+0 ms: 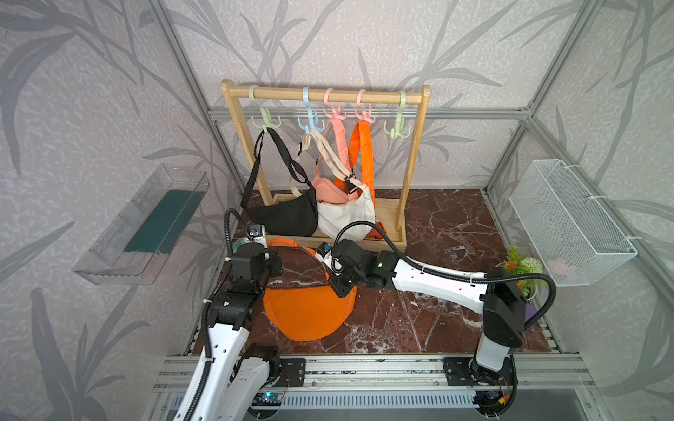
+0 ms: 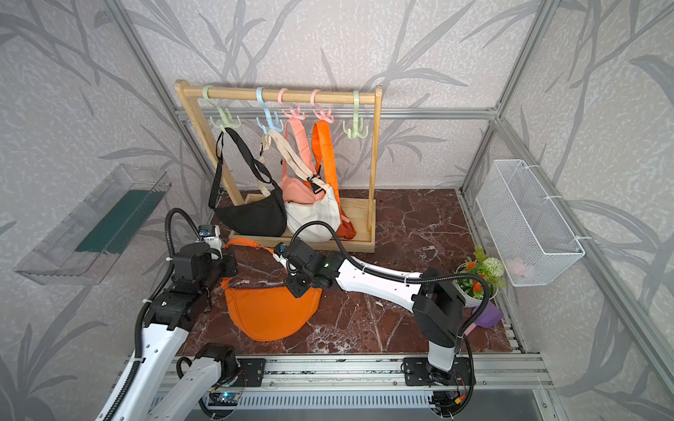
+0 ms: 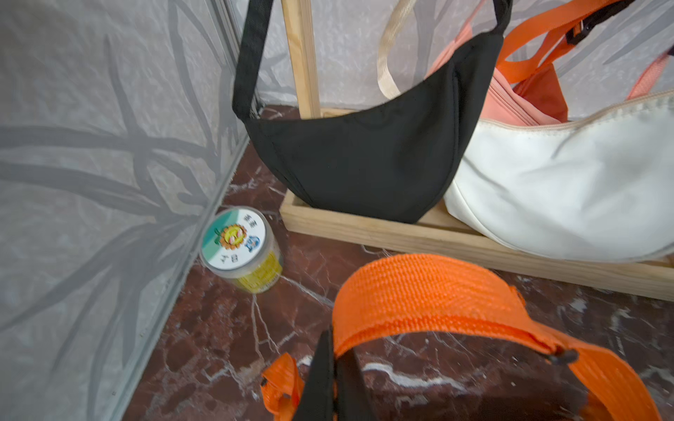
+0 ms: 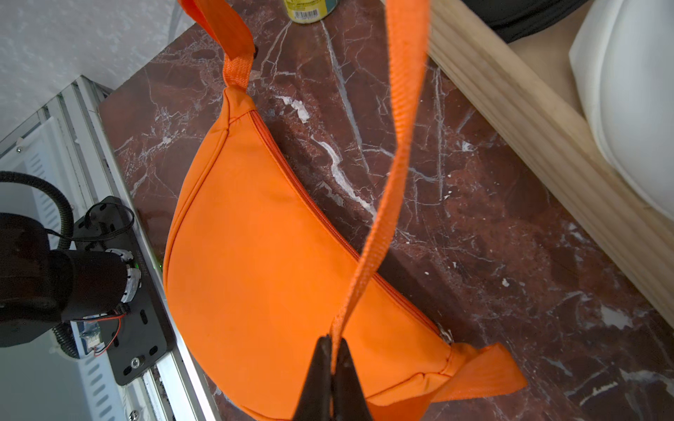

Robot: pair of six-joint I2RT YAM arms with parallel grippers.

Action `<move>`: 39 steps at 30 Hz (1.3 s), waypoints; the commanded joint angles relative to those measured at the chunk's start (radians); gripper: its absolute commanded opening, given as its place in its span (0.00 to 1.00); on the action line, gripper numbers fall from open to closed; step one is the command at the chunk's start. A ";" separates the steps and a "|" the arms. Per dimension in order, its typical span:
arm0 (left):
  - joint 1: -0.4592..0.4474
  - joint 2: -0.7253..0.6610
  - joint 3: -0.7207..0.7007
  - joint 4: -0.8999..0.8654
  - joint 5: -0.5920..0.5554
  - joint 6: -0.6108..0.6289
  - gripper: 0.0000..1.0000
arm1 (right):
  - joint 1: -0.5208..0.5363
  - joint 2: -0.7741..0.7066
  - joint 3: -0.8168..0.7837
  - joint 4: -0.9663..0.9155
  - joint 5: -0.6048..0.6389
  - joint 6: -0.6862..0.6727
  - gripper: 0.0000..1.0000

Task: Take the bag off the hook
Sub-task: Place the bag at the center of the board.

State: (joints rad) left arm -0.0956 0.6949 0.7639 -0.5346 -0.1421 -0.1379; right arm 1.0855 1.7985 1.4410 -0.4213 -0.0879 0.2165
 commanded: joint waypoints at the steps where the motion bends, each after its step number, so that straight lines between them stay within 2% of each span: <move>1: 0.003 -0.024 -0.017 -0.134 0.099 -0.110 0.00 | 0.011 -0.032 -0.044 -0.008 -0.014 0.021 0.00; 9: 0.000 -0.129 -0.112 -0.167 0.133 -0.309 0.00 | 0.035 -0.031 -0.136 0.034 -0.031 0.082 0.01; 13: 0.000 -0.205 -0.163 -0.143 0.077 -0.417 0.01 | 0.053 -0.021 -0.157 0.041 -0.022 0.100 0.02; 16: -0.001 -0.253 -0.208 -0.143 0.053 -0.514 0.13 | 0.062 -0.024 -0.166 0.040 -0.018 0.119 0.04; 19: 0.000 -0.339 -0.244 -0.166 0.019 -0.619 0.24 | 0.072 -0.035 -0.176 0.040 -0.008 0.123 0.16; 21: 0.001 -0.396 -0.263 -0.180 0.020 -0.684 0.40 | 0.071 -0.044 -0.183 0.040 0.000 0.122 0.21; 28: 0.001 -0.548 -0.296 -0.266 0.017 -0.852 0.65 | 0.071 -0.076 -0.202 0.038 0.025 0.110 0.32; 30: 0.001 -0.572 -0.296 -0.282 0.018 -0.870 0.67 | 0.071 -0.085 -0.210 0.042 0.030 0.109 0.33; 39: 0.001 -0.591 -0.272 -0.309 -0.017 -0.852 0.67 | 0.072 -0.120 -0.242 0.059 0.053 0.106 0.35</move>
State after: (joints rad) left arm -0.0959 0.1120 0.4774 -0.8089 -0.1162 -0.9699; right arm 1.1530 1.7298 1.2118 -0.3698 -0.0582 0.3256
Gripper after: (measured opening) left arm 0.673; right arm 0.347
